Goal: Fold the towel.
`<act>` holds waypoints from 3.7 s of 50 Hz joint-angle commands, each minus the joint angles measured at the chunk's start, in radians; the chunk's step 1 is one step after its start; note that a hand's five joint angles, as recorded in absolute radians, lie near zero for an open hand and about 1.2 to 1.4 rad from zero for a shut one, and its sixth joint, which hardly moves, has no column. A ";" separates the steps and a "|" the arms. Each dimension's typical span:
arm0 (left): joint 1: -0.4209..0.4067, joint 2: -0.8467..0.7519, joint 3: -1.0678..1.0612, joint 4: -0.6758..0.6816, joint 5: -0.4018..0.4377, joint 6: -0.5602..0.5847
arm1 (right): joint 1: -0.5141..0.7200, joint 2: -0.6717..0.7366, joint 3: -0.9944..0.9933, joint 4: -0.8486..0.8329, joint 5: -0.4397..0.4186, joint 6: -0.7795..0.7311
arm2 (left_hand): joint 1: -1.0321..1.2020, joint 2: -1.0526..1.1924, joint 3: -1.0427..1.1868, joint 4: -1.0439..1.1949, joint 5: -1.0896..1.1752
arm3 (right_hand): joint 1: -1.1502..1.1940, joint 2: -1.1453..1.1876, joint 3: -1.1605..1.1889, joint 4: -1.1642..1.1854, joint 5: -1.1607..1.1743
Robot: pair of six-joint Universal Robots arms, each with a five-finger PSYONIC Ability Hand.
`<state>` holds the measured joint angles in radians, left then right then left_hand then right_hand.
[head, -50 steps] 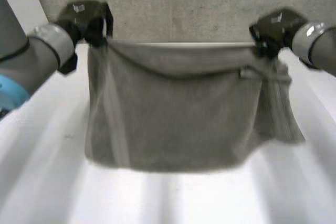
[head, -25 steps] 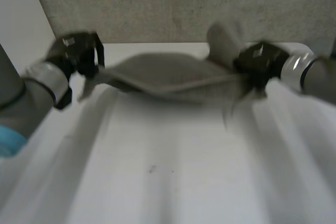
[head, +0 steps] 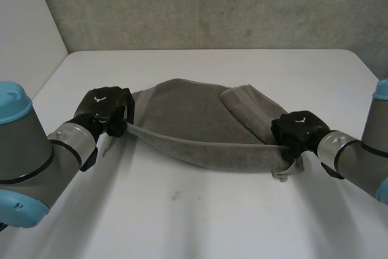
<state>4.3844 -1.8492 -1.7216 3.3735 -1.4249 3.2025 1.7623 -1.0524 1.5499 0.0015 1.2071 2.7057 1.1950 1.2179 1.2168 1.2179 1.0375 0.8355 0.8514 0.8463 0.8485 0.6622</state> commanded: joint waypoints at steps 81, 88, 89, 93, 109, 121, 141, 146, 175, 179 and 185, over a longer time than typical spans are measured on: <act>0.066 -0.135 0.641 -0.393 -0.002 0.284 | -0.007 -0.031 -0.723 0.652 0.034 -0.342 | 0.201 0.178 0.180 0.178 0.184 | 0.561 0.545 0.550 0.548 0.560; 0.047 -0.202 0.985 -0.364 -0.014 0.225 | 0.062 0.129 -1.169 0.400 0.127 -0.213 | 0.201 0.178 0.180 0.178 0.184 | 0.561 0.545 0.550 0.548 0.560; 0.041 -0.193 1.035 -0.343 -0.022 0.189 | 0.062 0.120 -1.209 0.340 0.135 -0.181 | 0.201 0.178 0.180 0.178 0.184 | 0.561 0.545 0.550 0.548 0.560; 0.038 -0.140 1.067 -0.310 -0.034 0.111 | 0.060 0.072 -1.235 0.258 0.138 -0.124 | 0.201 0.178 0.180 0.178 0.184 | 0.561 0.545 0.550 0.548 0.560; 0.020 -0.031 0.579 -0.253 -0.011 0.030 | 0.082 -0.115 -0.731 0.345 0.046 -0.142 | -0.526 -0.549 -0.548 -0.549 -0.544 | 0.561 0.545 0.550 0.548 0.560; -0.063 -0.044 0.428 -0.117 0.109 -0.054 | 0.080 -0.331 -0.534 0.249 -0.004 -0.155 | -0.799 -0.822 -0.821 -0.822 -0.817 | 0.561 0.545 0.550 0.548 0.560; -0.215 -0.248 0.508 -0.055 0.178 -0.302 | 0.085 -0.604 -0.448 0.255 -0.057 -0.155 | -0.708 -0.731 -0.730 -0.731 -0.726 | 0.561 0.545 0.550 0.548 0.560; -0.232 -0.306 0.531 -0.054 0.181 -0.363 | 0.086 -0.640 -0.435 0.261 -0.054 -0.153 | -0.676 -0.699 -0.698 -0.699 -0.693 | 0.561 0.545 0.550 0.548 0.560; -0.362 -0.570 0.849 -0.068 0.406 -0.501 | 0.089 -0.753 -0.268 0.262 -0.127 -0.149 | -0.688 -0.711 -0.710 -0.711 -0.705 | 0.561 0.545 0.550 0.548 0.560; -0.370 -0.587 0.856 -0.069 0.451 -0.527 | 0.091 -0.753 -0.254 0.255 -0.129 -0.150 | -0.682 -0.705 -0.704 -0.705 -0.699 | 0.561 0.545 0.550 0.548 0.560; -0.373 -0.610 0.859 -0.103 0.610 -0.561 | 0.095 -0.741 -0.243 0.250 -0.124 -0.156 | -0.402 -0.425 -0.423 -0.425 -0.419 | 0.561 0.545 0.550 0.548 0.560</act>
<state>4.0130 -2.4403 -0.8629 3.3005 -0.9546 2.6716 1.8546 -1.8041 1.2969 0.2570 1.0795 2.5544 0.5004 0.5015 0.5015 0.5023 0.3274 1.3410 1.3400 1.3471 1.3434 1.1799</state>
